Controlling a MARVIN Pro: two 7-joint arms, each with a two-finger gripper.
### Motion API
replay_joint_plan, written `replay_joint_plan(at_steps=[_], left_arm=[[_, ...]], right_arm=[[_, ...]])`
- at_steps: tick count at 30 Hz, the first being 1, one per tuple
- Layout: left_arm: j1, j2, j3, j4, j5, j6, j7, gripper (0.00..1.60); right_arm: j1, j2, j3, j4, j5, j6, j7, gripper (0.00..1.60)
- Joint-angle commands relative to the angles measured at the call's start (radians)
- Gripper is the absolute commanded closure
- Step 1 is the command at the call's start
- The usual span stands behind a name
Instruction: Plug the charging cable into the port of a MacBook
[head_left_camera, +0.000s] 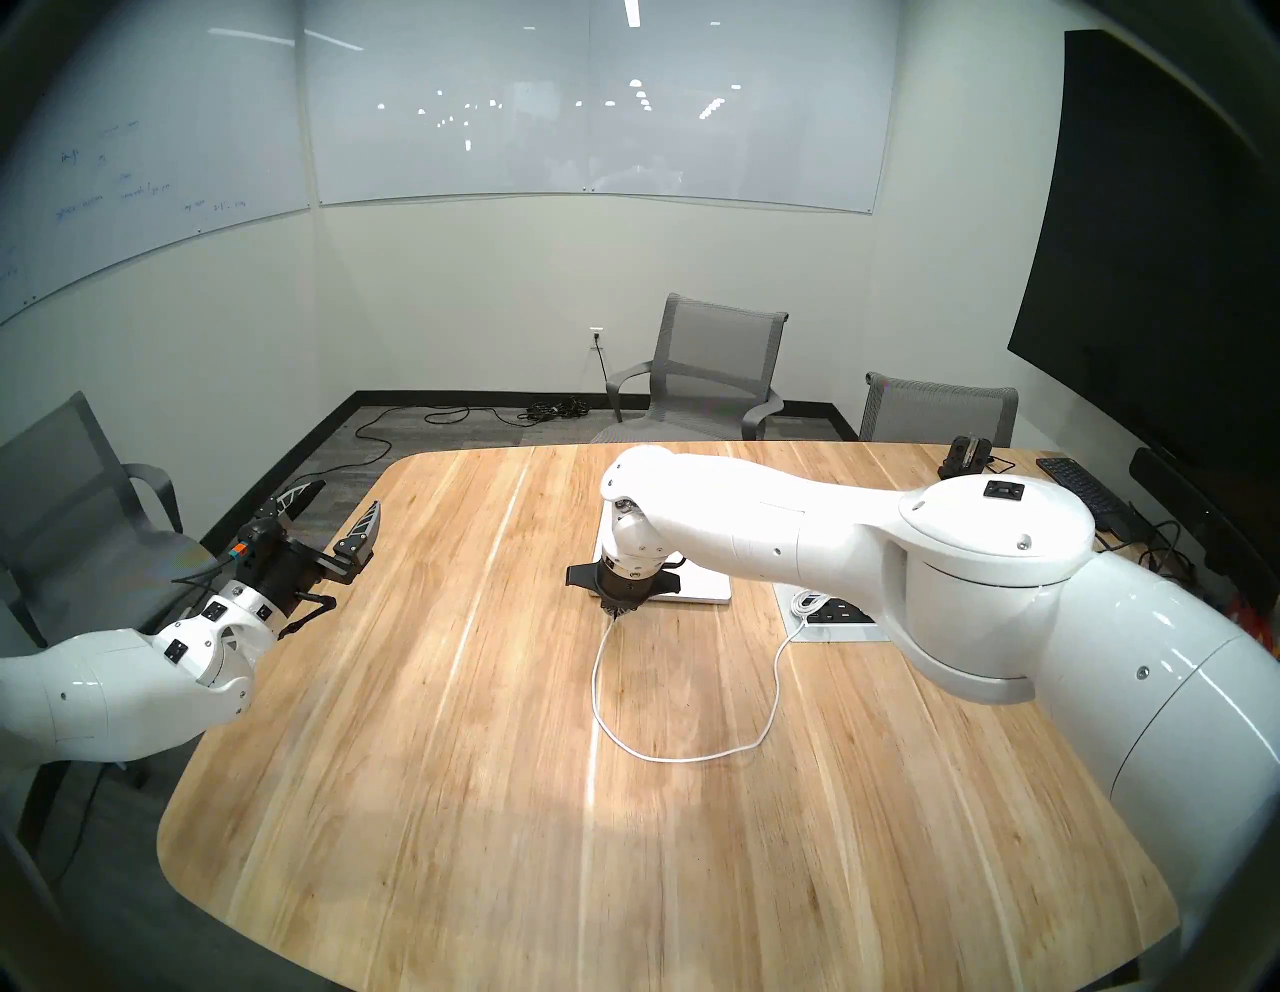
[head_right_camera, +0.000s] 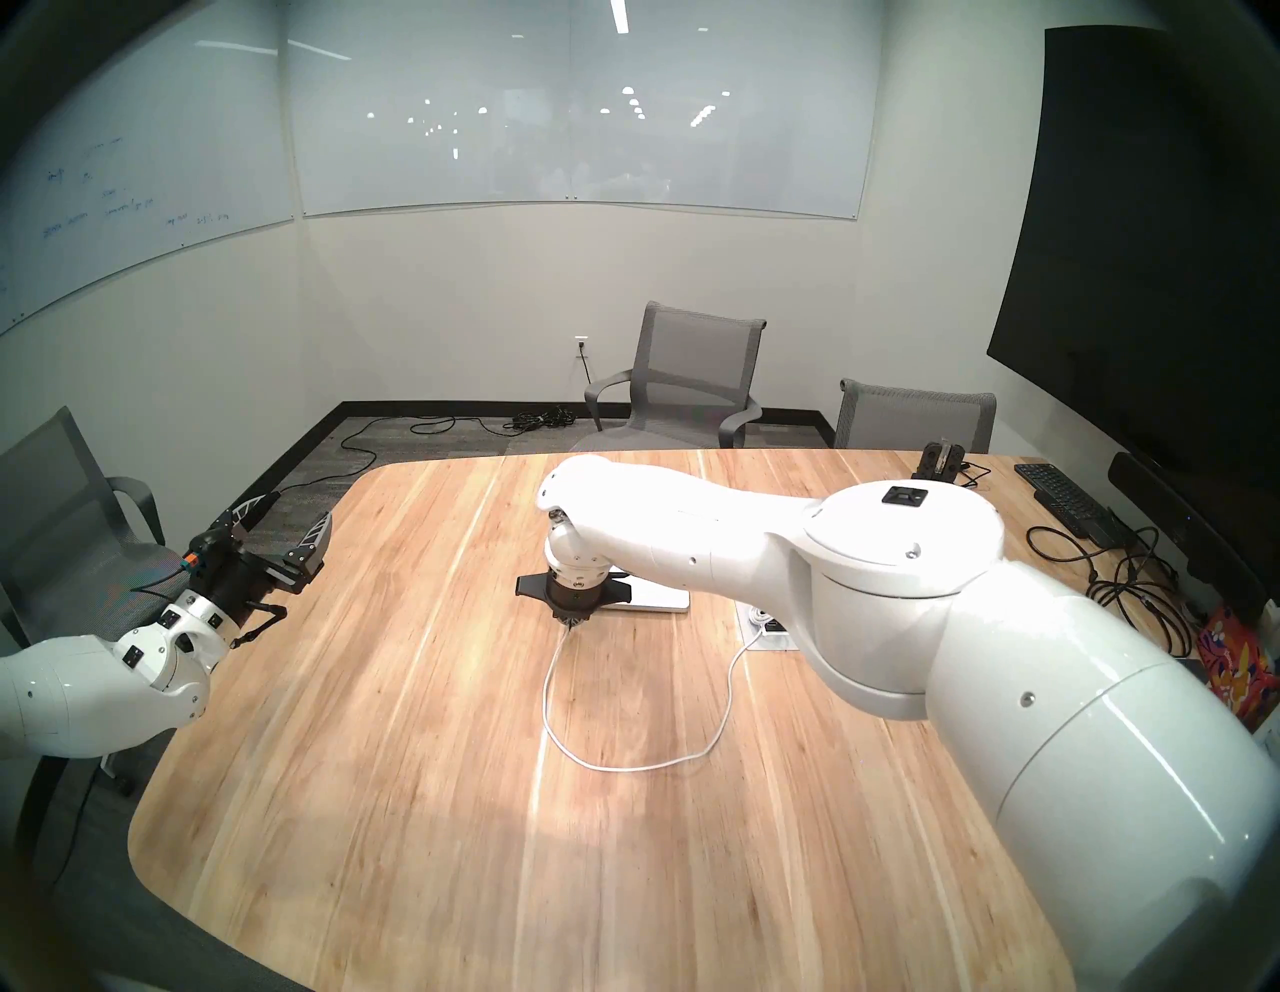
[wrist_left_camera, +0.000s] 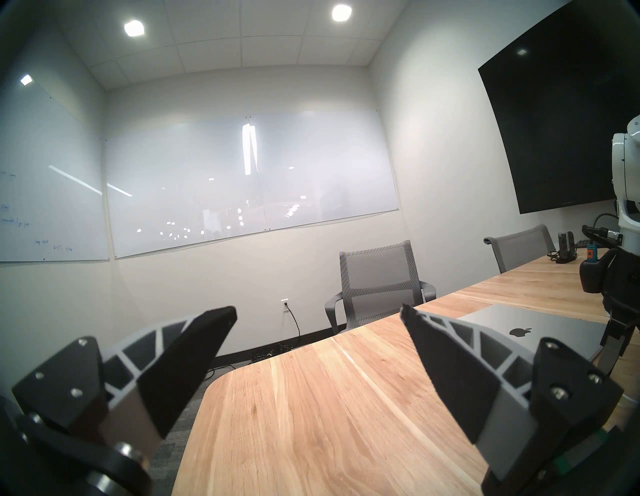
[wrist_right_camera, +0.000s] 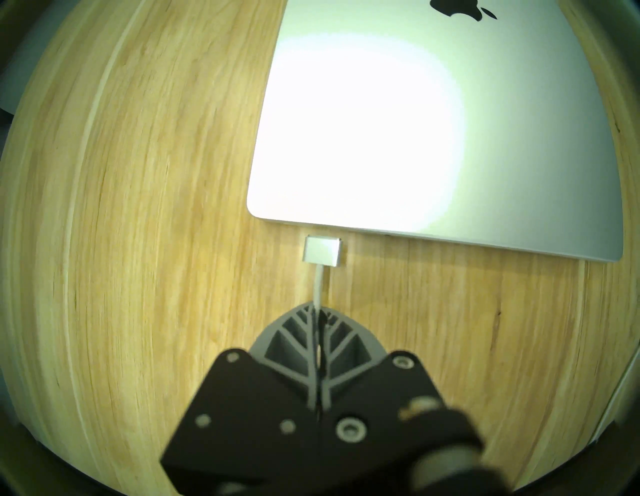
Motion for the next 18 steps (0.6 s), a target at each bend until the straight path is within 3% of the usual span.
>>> replay_joint_plan(at_steps=[1, 13, 18], left_arm=[[-0.015, 0.001, -0.013, -0.002, 0.001, -0.007, 0.001, 0.00], [-0.015, 0.001, -0.013, -0.002, 0.002, -0.008, 0.002, 0.00], [-0.015, 0.001, -0.013, -0.002, 0.002, -0.008, 0.002, 0.00]], right_arm=[[0.010, -0.050, 0.004, 0.060, -0.006, 0.024, 0.018, 1.60], [-0.004, -0.092, 0.003, 0.137, -0.026, 0.056, 0.047, 1.60], [-0.002, -0.084, 0.008, 0.120, -0.027, 0.054, 0.041, 1.60]])
